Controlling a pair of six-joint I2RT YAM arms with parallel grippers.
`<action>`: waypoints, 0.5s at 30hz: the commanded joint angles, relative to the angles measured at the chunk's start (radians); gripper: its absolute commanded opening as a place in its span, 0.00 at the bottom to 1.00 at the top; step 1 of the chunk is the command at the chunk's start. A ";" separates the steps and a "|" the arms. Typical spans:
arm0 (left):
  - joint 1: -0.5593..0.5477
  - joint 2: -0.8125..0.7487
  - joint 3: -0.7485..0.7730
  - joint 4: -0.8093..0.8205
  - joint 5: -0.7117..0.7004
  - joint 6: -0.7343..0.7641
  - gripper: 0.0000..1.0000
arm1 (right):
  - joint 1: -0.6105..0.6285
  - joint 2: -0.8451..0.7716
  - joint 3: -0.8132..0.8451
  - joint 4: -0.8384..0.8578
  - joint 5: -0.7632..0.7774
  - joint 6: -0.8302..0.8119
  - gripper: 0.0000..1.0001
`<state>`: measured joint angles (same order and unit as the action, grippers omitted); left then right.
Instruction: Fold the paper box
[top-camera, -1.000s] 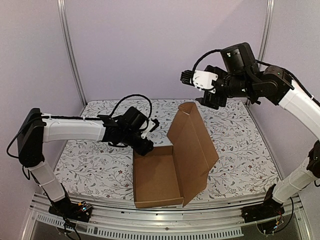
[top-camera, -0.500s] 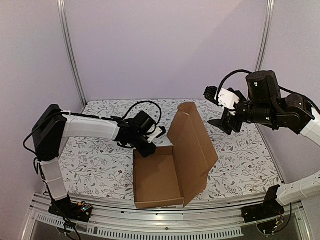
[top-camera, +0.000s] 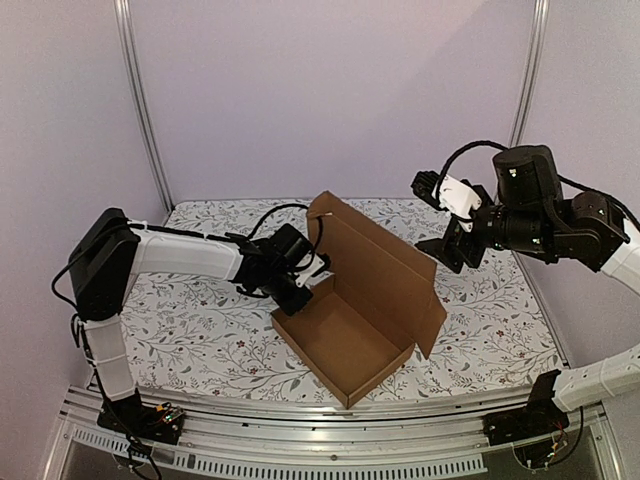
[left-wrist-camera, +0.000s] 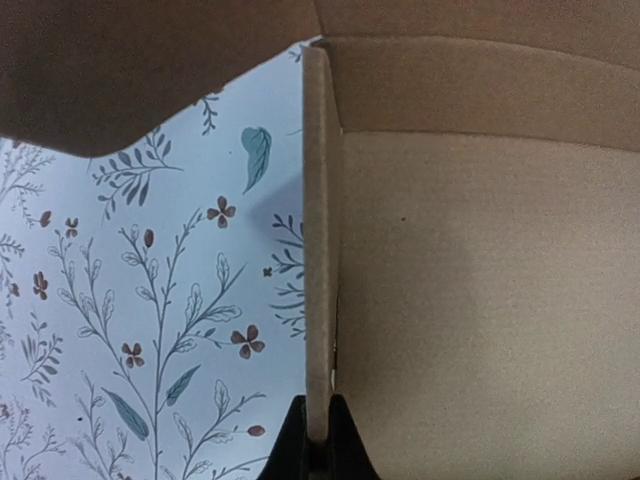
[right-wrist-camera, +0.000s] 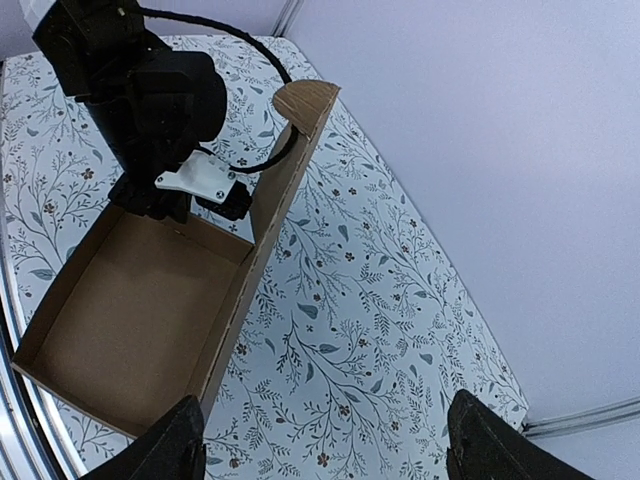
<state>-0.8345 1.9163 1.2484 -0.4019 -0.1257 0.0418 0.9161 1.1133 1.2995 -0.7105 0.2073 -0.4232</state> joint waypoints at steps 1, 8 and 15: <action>0.011 0.001 -0.025 -0.047 -0.043 -0.068 0.00 | 0.004 -0.034 0.006 0.007 0.014 0.066 0.82; 0.011 -0.058 -0.074 -0.113 -0.098 -0.301 0.00 | 0.003 -0.039 -0.025 -0.001 0.099 0.231 0.85; 0.009 -0.151 -0.164 -0.119 -0.122 -0.587 0.00 | 0.001 -0.058 -0.069 -0.001 0.133 0.361 0.99</action>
<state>-0.8345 1.8099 1.1362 -0.4591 -0.1974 -0.3325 0.9161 1.0771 1.2602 -0.7101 0.3099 -0.1623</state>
